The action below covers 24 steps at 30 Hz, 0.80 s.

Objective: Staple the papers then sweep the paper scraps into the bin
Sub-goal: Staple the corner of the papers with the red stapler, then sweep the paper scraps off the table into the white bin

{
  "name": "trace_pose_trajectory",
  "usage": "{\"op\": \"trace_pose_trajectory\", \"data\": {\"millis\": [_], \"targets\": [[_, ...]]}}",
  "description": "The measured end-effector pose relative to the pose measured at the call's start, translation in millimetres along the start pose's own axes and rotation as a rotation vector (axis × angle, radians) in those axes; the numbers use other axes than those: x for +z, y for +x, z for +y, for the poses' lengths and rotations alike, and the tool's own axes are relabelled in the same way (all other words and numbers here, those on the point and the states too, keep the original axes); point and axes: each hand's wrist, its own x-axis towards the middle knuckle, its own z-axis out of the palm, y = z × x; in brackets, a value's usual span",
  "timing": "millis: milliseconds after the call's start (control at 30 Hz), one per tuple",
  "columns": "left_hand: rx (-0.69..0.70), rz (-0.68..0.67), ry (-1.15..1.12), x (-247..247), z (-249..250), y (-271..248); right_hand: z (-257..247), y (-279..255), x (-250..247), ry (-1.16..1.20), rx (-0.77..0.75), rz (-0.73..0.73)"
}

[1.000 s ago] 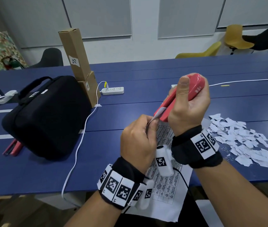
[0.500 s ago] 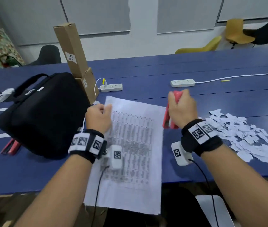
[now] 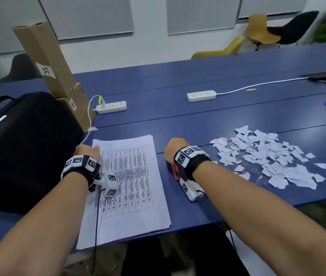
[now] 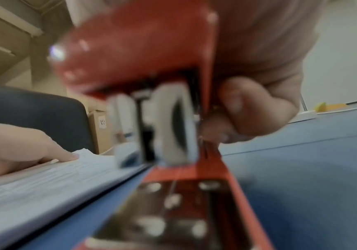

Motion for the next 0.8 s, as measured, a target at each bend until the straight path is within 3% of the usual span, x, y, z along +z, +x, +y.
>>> {"op": "trace_pose_trajectory", "data": {"millis": [200,433,567,667,800], "targets": [[-0.041,0.031,0.102,0,0,3,0,3,6,-0.026,0.005,0.011],[0.068,0.036,0.109,-3,12,-26,10,-13,-5,0.104,0.096,0.129],[0.392,0.058,0.031,2,20,-62,53,-65,-21,0.174,0.008,0.348],[0.65,-0.04,-0.098,21,28,-116,106,-127,-17,0.289,-0.035,0.45],[0.91,-0.215,-0.175,63,44,-203,189,-199,15,0.312,0.107,0.135]]}}
